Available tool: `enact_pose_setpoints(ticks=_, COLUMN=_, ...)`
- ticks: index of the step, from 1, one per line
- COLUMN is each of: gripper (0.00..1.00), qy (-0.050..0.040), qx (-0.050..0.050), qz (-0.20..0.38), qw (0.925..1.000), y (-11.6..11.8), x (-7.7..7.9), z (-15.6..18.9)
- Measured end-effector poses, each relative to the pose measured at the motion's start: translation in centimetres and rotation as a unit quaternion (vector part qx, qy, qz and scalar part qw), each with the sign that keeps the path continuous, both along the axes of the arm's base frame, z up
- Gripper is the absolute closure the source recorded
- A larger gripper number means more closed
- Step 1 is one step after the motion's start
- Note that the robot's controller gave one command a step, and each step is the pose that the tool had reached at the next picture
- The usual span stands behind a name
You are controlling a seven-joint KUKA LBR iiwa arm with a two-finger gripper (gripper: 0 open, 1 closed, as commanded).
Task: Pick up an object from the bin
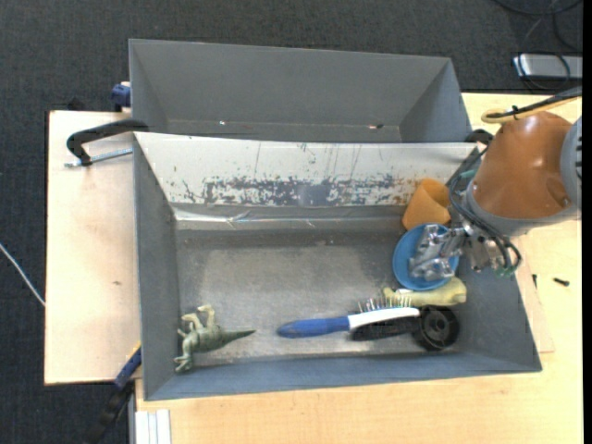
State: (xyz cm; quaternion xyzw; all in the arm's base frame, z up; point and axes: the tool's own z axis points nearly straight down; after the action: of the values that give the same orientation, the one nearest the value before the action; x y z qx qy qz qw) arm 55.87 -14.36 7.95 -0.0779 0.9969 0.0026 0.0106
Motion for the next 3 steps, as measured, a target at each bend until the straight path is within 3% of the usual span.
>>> enact_pose_setpoints(ticks=1, gripper=0.00, qy=-0.0120, qx=-0.001, qz=-0.001, qw=0.9999, y=0.0, x=0.7, z=0.6)
enact_pose_setpoints(ticks=2, gripper=0.00, qy=0.0020, qx=-0.006, qz=0.192, qw=0.9813, y=2.6, x=-4.5, z=7.0)
enact_pose_setpoints(ticks=3, gripper=0.00, qy=0.0010, qx=0.000, qz=0.380, qw=0.9249, y=1.5, x=-4.2, z=1.4)
